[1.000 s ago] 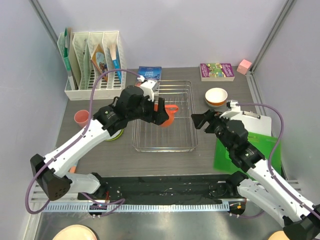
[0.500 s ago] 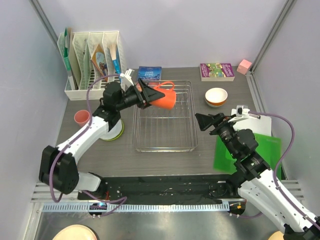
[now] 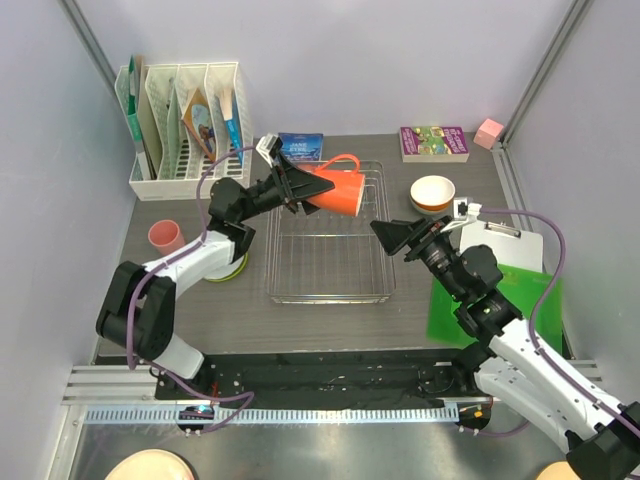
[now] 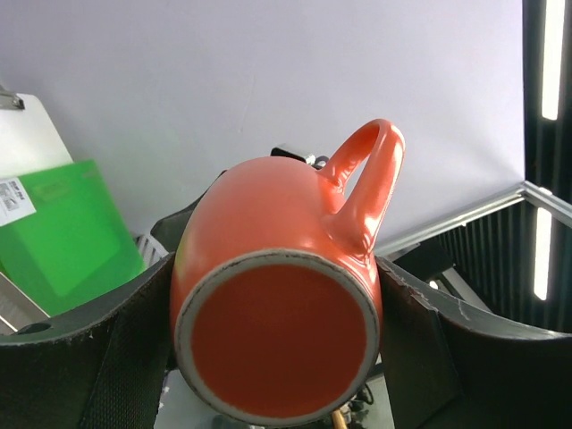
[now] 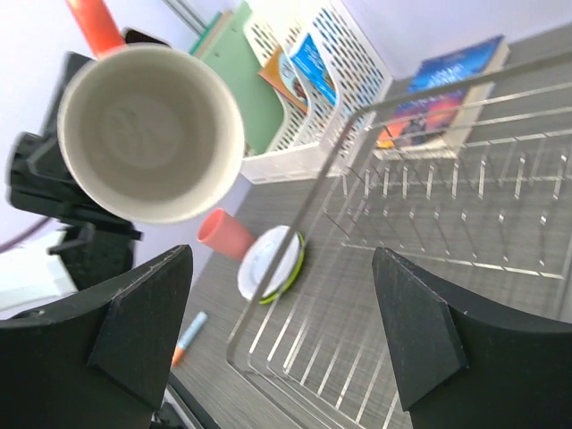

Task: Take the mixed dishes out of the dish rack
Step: Pick up the cup from the dish rack.

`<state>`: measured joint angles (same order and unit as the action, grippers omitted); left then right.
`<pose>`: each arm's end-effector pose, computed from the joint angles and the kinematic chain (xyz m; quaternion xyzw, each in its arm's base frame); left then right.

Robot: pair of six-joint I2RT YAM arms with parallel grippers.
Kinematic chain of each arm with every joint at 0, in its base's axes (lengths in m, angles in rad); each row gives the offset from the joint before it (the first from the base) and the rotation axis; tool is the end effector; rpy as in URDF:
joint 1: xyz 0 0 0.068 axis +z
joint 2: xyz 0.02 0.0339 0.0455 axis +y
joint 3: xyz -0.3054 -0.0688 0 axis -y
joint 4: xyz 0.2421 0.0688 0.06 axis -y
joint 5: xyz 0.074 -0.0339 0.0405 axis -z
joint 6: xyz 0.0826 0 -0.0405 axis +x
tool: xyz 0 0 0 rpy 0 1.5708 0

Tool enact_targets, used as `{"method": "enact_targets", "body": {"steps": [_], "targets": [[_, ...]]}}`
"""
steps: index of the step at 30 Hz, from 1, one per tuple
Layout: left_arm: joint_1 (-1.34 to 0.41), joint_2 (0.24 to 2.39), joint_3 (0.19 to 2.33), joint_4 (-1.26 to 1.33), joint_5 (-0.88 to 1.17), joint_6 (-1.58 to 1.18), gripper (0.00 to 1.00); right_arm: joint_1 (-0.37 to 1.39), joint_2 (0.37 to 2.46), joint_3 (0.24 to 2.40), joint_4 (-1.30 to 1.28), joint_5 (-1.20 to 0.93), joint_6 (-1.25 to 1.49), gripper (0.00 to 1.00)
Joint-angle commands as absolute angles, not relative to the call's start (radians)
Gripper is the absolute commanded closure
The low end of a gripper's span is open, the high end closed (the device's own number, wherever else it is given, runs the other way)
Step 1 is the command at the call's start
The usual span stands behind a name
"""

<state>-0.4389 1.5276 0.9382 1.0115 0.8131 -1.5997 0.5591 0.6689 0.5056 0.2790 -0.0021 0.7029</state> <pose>0.3010 -0.2076 0.3875 0.0040 0.5993 -0.7694 0.2210 0.1564 0.0981 0.3408 0.0470 0.6634 0.4411 0.6026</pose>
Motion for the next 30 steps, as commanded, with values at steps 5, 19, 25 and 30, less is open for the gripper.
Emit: {"method": "enact_targets", "body": {"steps": [5,19,25,30], "targets": [[-0.452,1.528,0.933,1.23,0.833,-1.68,0.99,0.561,0.754,0.563,0.498,-0.034,0.716,0.14],[-0.495,1.554,0.919,1.238,0.847,-1.677,0.99,0.561,1.025,0.721,0.62,-0.1,0.696,0.32],[-0.499,1.572,0.92,1.236,0.861,-1.681,0.99,0.561,1.068,0.744,0.62,-0.164,0.713,0.8],[-0.497,1.591,0.933,1.217,0.877,-1.684,0.94,0.561,1.049,0.742,0.554,-0.173,0.704,0.99]]}}
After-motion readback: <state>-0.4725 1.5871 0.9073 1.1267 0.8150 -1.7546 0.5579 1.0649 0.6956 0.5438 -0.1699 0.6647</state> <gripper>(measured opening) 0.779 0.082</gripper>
